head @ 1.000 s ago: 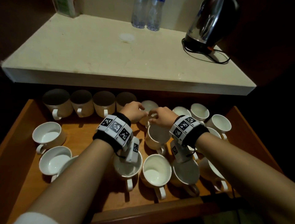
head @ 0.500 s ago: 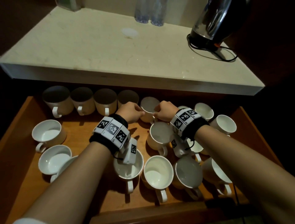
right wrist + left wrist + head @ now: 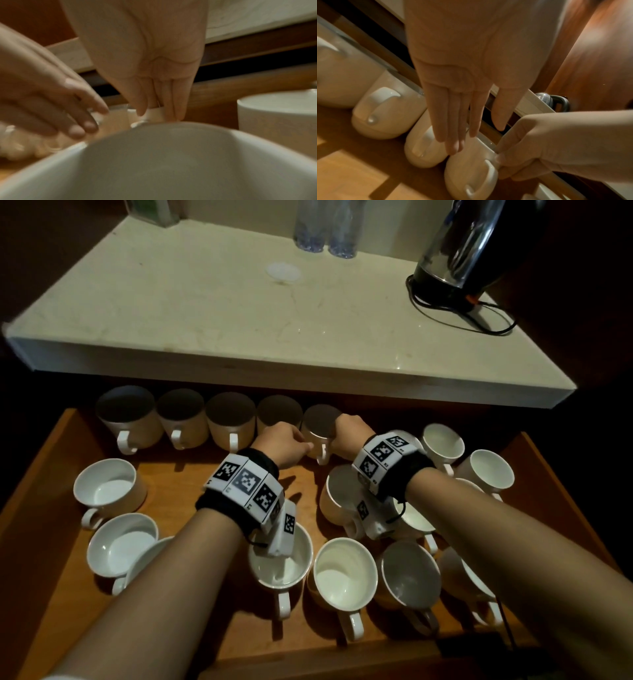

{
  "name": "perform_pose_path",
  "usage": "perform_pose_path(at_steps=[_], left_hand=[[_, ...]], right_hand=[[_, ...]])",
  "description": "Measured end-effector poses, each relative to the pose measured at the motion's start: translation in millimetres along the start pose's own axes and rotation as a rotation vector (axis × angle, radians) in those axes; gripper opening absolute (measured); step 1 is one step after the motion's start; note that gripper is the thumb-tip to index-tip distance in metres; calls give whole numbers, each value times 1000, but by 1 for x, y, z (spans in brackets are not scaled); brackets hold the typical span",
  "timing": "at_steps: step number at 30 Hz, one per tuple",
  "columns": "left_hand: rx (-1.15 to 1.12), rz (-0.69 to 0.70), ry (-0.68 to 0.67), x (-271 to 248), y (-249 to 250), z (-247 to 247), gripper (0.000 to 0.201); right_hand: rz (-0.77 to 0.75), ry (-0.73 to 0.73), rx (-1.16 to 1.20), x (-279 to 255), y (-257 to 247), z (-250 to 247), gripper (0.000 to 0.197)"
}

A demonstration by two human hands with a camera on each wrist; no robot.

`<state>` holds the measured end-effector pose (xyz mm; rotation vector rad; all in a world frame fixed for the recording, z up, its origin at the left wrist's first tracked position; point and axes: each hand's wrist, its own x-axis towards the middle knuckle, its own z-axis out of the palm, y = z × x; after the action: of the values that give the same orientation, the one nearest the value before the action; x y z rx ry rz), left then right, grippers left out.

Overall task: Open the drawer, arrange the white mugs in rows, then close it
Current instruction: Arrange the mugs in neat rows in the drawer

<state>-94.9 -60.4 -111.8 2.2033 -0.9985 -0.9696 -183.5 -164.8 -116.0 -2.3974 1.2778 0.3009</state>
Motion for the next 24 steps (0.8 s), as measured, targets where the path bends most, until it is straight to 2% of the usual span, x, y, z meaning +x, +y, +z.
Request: perform_pose_path(at_steps=[6,10,17,21,24], left_hand=[[53,9,-1,0,-3,-2,39],[56,13,-11,1,-3,-2,39],[64,17,-9,1,-1,-3,39],[87,33,-14,-1,2,-1,41],[113,55,-34,-6,7,2,41]], right_hand=[[37,45,-69,4,-7,-4,40],[79,39,-60,8,-9,-6,40],[53,127,26,9,-6,-4,30],[-30,103,115,7,-1,-2,33],[-126,144,181,-3,8,-6,33]])
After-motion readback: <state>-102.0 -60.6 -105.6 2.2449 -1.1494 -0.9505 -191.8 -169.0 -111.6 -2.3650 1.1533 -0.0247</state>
